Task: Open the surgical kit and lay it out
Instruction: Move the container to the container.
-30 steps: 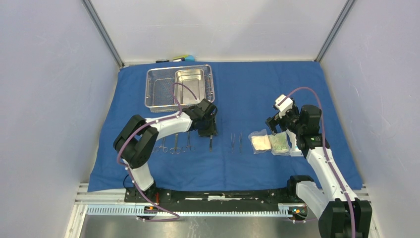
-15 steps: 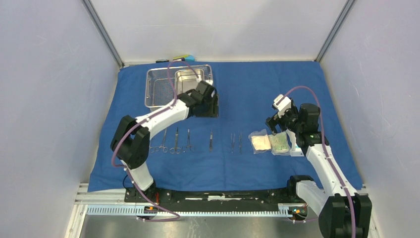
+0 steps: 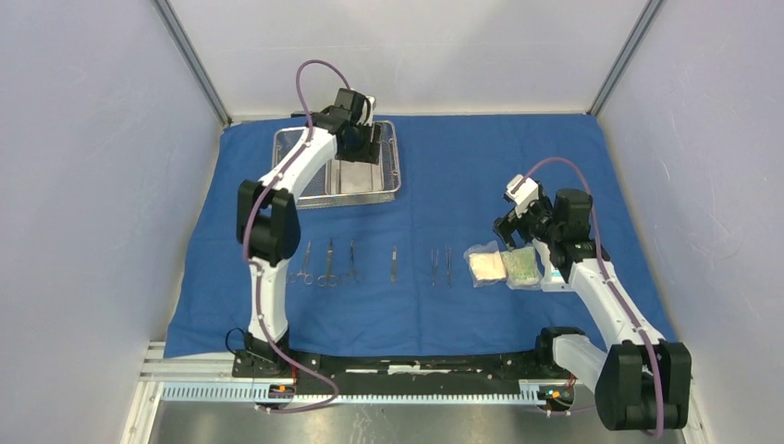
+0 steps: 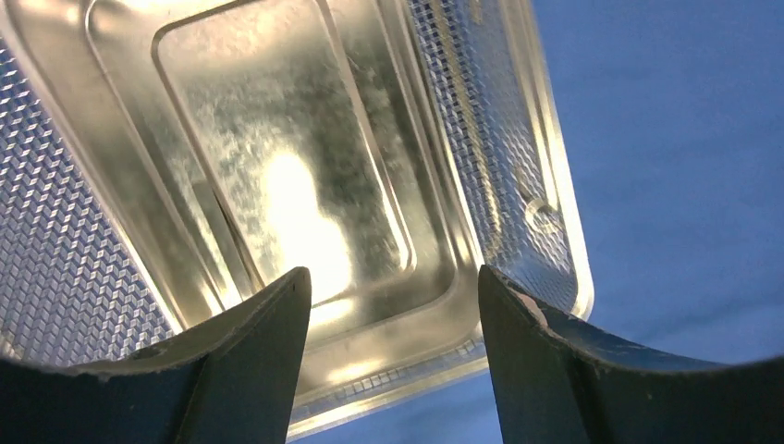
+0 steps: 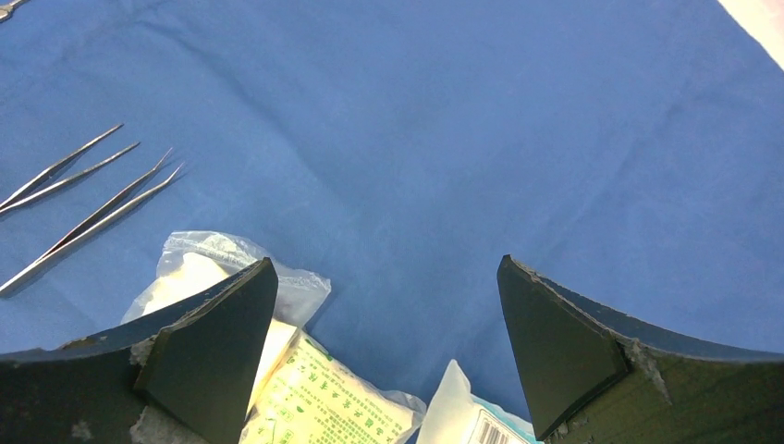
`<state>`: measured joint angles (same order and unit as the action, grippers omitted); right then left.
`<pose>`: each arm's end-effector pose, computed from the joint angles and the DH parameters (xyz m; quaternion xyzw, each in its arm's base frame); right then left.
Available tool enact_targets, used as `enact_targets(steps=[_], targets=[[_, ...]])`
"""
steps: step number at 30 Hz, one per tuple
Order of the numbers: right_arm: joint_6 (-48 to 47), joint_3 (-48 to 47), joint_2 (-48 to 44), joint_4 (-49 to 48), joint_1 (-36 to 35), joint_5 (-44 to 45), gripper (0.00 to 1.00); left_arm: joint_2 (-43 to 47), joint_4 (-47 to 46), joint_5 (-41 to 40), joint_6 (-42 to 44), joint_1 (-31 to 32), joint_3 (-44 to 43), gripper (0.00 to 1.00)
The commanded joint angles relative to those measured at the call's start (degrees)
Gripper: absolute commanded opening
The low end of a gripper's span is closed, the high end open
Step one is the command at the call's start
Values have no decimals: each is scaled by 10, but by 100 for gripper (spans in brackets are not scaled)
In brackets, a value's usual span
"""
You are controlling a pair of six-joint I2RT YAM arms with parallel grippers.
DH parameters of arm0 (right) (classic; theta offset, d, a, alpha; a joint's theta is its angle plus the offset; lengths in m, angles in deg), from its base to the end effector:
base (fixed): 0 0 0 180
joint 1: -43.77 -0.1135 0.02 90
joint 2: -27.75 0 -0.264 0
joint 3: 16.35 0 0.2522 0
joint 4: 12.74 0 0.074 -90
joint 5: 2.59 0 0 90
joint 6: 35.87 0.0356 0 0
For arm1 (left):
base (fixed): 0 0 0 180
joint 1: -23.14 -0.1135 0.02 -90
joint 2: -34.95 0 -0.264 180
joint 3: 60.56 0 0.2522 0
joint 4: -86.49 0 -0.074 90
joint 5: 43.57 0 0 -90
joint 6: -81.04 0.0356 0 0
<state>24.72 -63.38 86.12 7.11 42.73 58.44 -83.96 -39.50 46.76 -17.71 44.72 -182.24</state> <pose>0.2184 0.0212 0.2342 -0.3400 0.7816 0.0948 0.5143 0.4353 -0.1724 0.2713 0.1063 0.9373 -0.0894 0.3196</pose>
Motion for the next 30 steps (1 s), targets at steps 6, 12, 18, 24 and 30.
enact_targets(steps=[6,12,18,24,30], targets=[[0,-21,44,-26,1,-17,97,-171,116,103,-18,-76,-150,72],[-2,-18,58,-17,2,-10,97,-173,95,101,-15,-104,-136,72],[-14,-25,85,-6,2,4,97,-153,64,85,-11,-132,-104,72],[-27,-59,120,24,2,8,97,-146,64,73,-10,-151,-110,72],[-59,-118,152,83,2,30,97,-139,65,50,8,-165,-106,73]])
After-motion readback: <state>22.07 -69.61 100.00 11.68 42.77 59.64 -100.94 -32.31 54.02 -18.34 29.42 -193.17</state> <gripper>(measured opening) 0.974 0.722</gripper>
